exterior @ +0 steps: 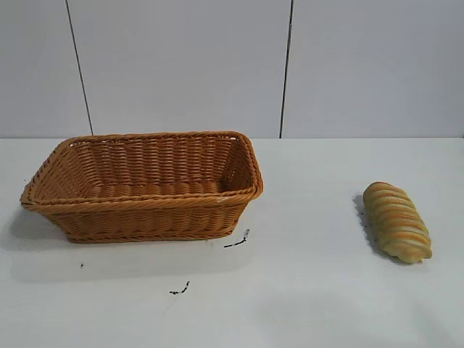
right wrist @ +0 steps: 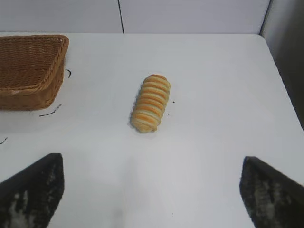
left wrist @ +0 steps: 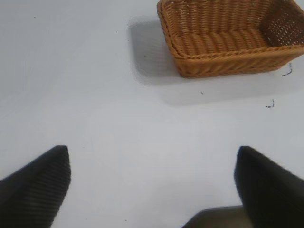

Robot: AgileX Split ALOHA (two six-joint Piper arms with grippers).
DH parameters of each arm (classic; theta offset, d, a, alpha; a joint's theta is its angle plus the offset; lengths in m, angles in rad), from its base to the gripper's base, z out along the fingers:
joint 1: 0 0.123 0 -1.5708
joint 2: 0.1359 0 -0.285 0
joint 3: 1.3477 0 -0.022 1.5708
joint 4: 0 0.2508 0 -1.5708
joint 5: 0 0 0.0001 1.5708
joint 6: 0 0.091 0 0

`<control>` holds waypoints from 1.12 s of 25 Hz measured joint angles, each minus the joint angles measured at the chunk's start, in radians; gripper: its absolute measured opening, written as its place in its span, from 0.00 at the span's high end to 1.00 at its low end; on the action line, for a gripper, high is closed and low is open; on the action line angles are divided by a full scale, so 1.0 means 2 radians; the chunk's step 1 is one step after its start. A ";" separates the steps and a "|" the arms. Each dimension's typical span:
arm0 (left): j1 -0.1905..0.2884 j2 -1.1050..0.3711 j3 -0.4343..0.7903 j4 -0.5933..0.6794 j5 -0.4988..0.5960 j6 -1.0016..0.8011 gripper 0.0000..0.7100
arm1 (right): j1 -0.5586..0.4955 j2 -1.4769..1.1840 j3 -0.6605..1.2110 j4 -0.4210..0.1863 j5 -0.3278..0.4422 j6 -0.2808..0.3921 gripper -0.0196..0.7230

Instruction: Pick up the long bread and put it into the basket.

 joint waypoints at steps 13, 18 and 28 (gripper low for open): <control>0.000 0.000 0.000 0.000 0.000 0.000 0.03 | 0.000 0.406 -0.167 0.000 -0.005 0.000 0.05; 0.000 0.000 0.000 0.000 0.000 0.000 0.03 | 0.000 0.522 -0.238 0.000 -0.018 0.000 0.05; 0.000 0.000 0.000 0.000 0.000 0.000 0.03 | 0.035 0.635 -0.301 -0.004 -0.056 0.018 0.05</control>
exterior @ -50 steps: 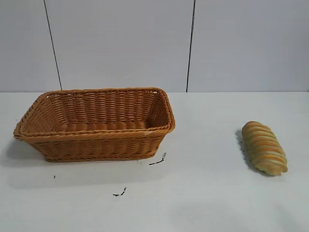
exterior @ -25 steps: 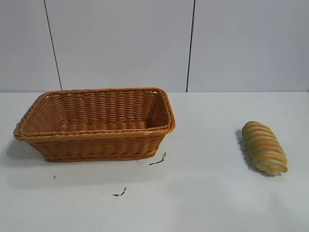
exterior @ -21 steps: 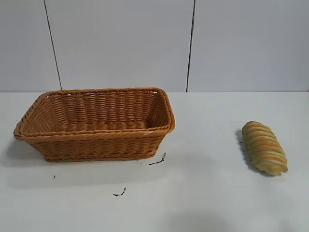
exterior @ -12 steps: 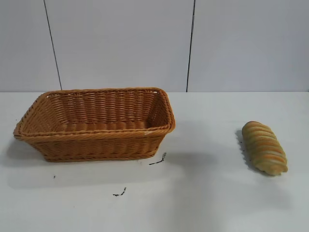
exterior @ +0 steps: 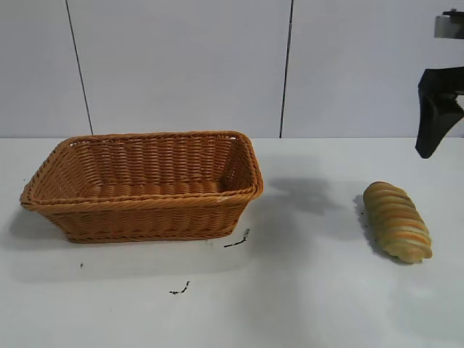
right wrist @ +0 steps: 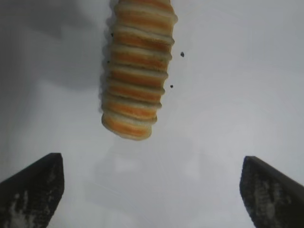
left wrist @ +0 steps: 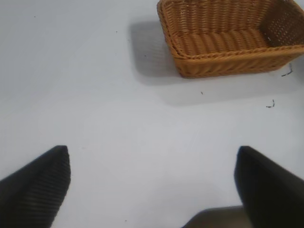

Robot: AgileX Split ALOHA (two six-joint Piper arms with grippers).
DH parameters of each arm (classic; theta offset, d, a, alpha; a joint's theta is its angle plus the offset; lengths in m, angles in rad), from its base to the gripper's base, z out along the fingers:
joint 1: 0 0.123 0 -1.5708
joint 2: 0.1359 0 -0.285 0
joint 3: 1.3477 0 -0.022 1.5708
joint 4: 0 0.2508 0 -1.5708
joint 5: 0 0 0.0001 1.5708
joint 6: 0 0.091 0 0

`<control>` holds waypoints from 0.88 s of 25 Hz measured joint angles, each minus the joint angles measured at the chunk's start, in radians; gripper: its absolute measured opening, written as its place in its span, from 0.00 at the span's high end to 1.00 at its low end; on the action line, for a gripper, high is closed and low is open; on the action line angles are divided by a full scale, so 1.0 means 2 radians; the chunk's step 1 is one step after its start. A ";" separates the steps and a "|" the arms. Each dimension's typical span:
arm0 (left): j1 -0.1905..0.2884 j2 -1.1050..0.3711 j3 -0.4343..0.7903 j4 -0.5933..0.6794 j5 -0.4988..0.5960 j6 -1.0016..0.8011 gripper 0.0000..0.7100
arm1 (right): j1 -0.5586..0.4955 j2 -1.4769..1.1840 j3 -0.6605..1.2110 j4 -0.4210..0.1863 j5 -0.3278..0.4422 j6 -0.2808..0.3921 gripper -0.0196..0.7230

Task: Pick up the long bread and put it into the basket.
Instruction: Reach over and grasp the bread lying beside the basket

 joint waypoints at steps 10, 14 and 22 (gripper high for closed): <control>0.000 0.000 0.000 0.000 0.000 0.000 0.03 | 0.000 0.089 0.000 -0.001 -0.086 0.002 0.05; 0.000 0.000 0.000 0.000 0.000 0.000 0.03 | 0.000 0.115 0.000 -0.002 -0.099 0.002 0.05; 0.000 0.000 0.000 0.000 0.000 0.000 0.03 | 0.000 0.130 0.000 -0.003 -0.111 0.002 0.05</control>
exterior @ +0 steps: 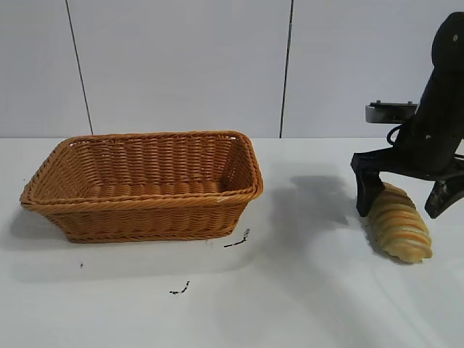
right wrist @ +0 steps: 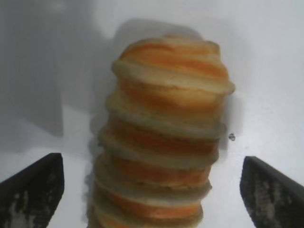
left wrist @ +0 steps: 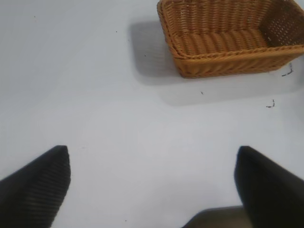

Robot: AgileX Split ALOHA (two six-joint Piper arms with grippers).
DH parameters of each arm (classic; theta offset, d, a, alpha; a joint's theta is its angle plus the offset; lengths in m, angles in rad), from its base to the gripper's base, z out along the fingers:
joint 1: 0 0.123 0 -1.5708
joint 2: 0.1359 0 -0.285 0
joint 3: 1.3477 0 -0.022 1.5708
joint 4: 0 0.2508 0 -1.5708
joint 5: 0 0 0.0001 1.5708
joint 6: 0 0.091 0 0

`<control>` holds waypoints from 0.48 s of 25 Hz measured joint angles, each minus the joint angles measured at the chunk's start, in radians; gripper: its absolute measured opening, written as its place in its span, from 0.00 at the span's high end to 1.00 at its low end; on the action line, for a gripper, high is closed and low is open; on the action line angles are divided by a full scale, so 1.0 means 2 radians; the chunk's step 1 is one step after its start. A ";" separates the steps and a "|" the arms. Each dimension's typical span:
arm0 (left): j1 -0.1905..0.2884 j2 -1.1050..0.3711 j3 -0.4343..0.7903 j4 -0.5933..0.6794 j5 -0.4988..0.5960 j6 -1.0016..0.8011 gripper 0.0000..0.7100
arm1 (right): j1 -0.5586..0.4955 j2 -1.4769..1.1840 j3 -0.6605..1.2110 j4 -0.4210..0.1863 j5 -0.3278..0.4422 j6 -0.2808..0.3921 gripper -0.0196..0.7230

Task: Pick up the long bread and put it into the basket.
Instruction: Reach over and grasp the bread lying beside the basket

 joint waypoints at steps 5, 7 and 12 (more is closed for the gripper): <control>0.000 0.000 0.000 0.000 0.000 0.000 0.03 | 0.000 0.001 0.000 0.000 0.007 0.000 0.19; 0.000 0.000 0.000 0.000 0.000 0.000 0.03 | 0.000 0.003 0.000 0.000 0.008 0.000 0.32; 0.000 0.000 0.000 0.000 0.000 0.000 0.03 | 0.000 0.003 0.000 0.000 0.008 0.000 0.82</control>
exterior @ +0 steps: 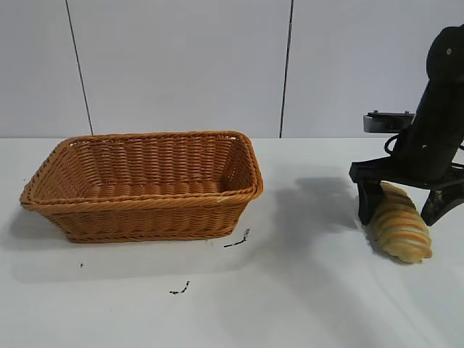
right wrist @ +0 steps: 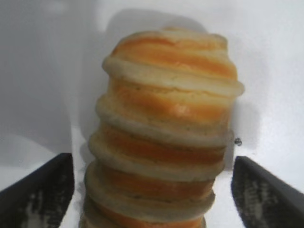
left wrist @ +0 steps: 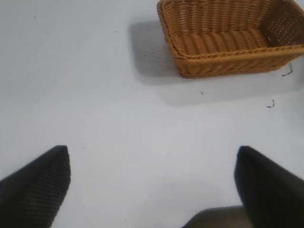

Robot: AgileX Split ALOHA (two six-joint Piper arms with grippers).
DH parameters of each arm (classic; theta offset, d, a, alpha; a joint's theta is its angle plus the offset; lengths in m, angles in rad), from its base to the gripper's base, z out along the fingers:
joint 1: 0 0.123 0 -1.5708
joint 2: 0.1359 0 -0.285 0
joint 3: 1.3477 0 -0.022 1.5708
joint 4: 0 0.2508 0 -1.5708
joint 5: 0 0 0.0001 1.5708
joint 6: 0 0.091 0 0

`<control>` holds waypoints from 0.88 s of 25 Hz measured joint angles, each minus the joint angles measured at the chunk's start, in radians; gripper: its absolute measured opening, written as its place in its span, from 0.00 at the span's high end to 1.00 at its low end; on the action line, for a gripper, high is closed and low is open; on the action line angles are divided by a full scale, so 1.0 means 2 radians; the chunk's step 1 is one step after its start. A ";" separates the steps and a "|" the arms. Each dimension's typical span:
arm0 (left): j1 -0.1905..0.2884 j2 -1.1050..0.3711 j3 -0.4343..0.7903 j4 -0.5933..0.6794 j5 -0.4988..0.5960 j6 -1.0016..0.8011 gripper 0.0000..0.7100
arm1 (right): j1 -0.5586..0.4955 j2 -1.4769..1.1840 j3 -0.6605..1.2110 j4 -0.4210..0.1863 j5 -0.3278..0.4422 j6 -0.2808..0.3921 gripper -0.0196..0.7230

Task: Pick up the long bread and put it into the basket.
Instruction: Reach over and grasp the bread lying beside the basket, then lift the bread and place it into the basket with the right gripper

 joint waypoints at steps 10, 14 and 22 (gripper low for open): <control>0.000 0.000 0.000 0.000 0.000 0.000 0.03 | 0.000 -0.089 0.000 -0.036 0.026 0.000 0.83; 0.000 0.000 0.000 0.000 0.000 0.000 0.03 | 0.000 -0.133 -0.021 -0.046 0.052 -0.001 0.83; 0.000 0.000 0.000 0.000 0.000 0.000 0.03 | 0.000 -0.103 -0.177 -0.047 0.162 -0.017 0.84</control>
